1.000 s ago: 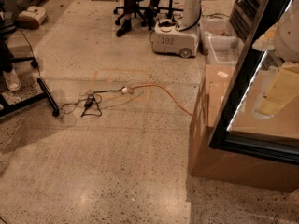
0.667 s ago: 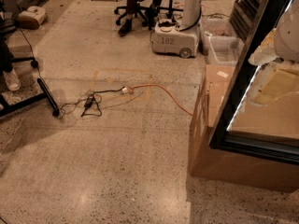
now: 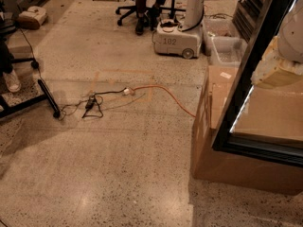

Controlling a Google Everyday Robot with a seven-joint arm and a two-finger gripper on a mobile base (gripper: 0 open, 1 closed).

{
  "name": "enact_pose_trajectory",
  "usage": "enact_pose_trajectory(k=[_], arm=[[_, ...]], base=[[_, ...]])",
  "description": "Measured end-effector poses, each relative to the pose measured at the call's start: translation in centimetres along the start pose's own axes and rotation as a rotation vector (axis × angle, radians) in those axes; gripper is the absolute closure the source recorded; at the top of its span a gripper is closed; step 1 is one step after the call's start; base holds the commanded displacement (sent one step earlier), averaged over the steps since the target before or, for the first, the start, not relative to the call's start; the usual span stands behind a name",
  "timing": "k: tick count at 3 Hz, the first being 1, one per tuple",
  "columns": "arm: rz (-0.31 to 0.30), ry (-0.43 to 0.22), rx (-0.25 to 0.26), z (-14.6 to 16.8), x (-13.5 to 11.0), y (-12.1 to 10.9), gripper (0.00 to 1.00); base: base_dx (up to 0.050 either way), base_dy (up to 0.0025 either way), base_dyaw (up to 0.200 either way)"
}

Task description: Close left fridge door

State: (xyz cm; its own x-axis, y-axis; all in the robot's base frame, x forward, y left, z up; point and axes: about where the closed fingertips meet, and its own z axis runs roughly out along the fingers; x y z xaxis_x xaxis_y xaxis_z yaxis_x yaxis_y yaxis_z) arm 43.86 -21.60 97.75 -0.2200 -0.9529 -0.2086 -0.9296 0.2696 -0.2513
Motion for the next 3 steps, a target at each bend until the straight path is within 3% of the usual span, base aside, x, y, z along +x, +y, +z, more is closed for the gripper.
enact_pose_trajectory(k=[1, 3], arm=[[0.000, 0.000, 0.000, 0.00, 0.00, 0.00, 1.00], [0.000, 0.000, 0.000, 0.00, 0.00, 0.00, 1.00]], base=[[0.000, 0.00000, 0.000], [0.047, -0.00001, 0.000]])
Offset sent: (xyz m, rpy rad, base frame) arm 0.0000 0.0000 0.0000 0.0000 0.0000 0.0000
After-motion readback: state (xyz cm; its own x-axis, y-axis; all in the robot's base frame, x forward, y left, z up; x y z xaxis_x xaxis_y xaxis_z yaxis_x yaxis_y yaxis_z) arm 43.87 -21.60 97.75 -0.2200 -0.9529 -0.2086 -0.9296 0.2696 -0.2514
